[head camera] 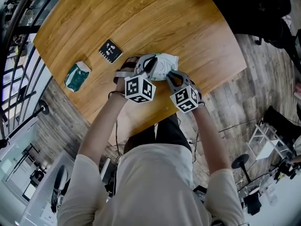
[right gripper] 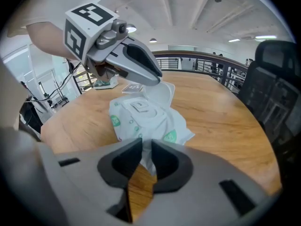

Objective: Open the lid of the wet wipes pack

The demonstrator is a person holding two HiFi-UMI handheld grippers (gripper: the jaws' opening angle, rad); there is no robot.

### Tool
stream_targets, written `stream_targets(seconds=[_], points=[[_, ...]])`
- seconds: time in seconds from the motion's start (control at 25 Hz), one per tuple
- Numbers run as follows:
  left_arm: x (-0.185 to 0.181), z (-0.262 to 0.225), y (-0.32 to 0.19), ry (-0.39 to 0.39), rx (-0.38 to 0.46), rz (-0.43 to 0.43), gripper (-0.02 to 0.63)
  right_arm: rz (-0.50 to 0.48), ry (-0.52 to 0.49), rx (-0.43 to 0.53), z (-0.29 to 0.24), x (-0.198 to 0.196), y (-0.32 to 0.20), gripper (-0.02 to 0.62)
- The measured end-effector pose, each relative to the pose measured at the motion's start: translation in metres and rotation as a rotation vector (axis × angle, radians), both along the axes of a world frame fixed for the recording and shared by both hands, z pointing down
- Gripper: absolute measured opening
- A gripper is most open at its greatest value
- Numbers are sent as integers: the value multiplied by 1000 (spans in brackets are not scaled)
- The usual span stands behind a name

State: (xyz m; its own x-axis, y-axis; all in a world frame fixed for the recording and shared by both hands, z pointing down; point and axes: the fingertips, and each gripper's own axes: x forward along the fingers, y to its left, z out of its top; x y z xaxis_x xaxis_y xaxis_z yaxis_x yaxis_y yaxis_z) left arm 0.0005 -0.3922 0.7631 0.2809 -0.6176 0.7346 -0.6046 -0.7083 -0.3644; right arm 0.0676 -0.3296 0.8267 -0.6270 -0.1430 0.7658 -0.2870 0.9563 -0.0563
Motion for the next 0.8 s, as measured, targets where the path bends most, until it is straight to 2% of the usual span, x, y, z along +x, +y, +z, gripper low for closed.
stream_targets(seconds=[0.16, 0.28, 0.56, 0.8], points=[[-18, 10, -10, 34, 10, -106, 56, -16, -6, -1, -1, 0, 0, 52], [-22, 14, -16, 63, -6, -152, 67, -31, -7, -1, 0, 0, 0, 52], [-20, 4, -13, 62, -29, -162, 71, -74, 21, -15, -5, 2, 2, 52], [-24, -16, 6, 42, -10, -179, 66, -79, -2, -13, -30, 8, 3, 52]])
